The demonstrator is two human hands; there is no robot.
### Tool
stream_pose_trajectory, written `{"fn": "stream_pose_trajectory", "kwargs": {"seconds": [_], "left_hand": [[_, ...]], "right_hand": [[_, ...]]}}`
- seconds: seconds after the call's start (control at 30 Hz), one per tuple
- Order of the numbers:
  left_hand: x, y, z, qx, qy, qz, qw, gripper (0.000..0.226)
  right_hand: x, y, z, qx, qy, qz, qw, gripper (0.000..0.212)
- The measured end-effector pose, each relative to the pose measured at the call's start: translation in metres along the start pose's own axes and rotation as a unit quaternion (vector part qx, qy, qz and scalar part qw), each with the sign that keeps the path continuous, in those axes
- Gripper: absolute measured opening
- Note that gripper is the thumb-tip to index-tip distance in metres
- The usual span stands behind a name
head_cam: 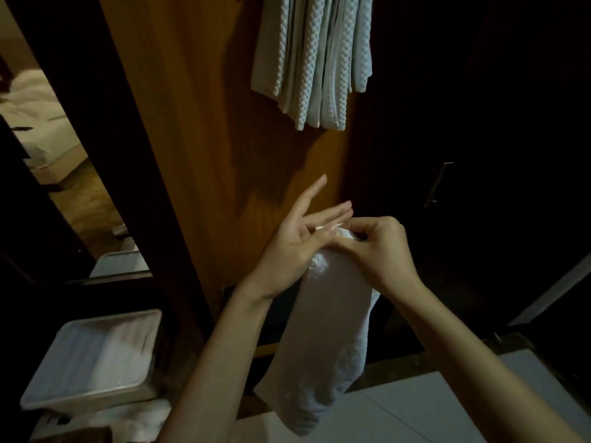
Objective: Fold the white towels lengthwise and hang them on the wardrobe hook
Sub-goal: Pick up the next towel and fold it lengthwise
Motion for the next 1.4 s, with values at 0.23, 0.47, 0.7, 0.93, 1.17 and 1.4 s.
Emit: {"fn": "stream_pose_trajectory", "kwargs": {"seconds": [0.23, 0.47, 0.7, 0.93, 1.17, 1.4], "left_hand": [[-0.001, -0.001, -0.004, -0.009, 0.055, -0.027, 0.998, 0.060], [-0.010, 0.002, 0.004, 0.005, 0.048, -0.079, 0.996, 0.064], [-0.031, 0.007, 0.005, 0.016, -0.063, -0.042, 0.997, 0.058], [-0.055, 0.010, 0.006, 0.025, -0.062, -0.004, 0.998, 0.053], [-0.094, 0.003, -0.004, 0.044, -0.035, 0.111, 0.992, 0.050], [-0.115, -0.006, 0.001, 0.077, 0.070, 0.243, 0.964, 0.041]], "right_hand": [[0.004, -0.006, -0.002, -0.004, -0.018, -0.033, 0.999, 0.034], [0.018, -0.005, 0.003, 0.032, 0.008, -0.230, 0.973, 0.038], [0.034, -0.042, 0.010, 0.080, -0.102, -0.513, 0.849, 0.046], [0.029, -0.048, 0.015, -0.012, -0.390, -0.537, 0.748, 0.040], [0.005, -0.033, 0.031, 0.036, -0.271, -0.458, 0.846, 0.022], [-0.016, -0.001, 0.020, -0.050, -0.318, -0.240, 0.916, 0.033]]}}
Point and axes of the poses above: each hand's wrist, its own y-axis towards the middle knuckle, its own x-axis out of the palm, z = x × y, the point moved 8 cm from there along y, towards the middle knuckle, and after that the axes turned 12 degrees about -x, right-handed, at the moved point
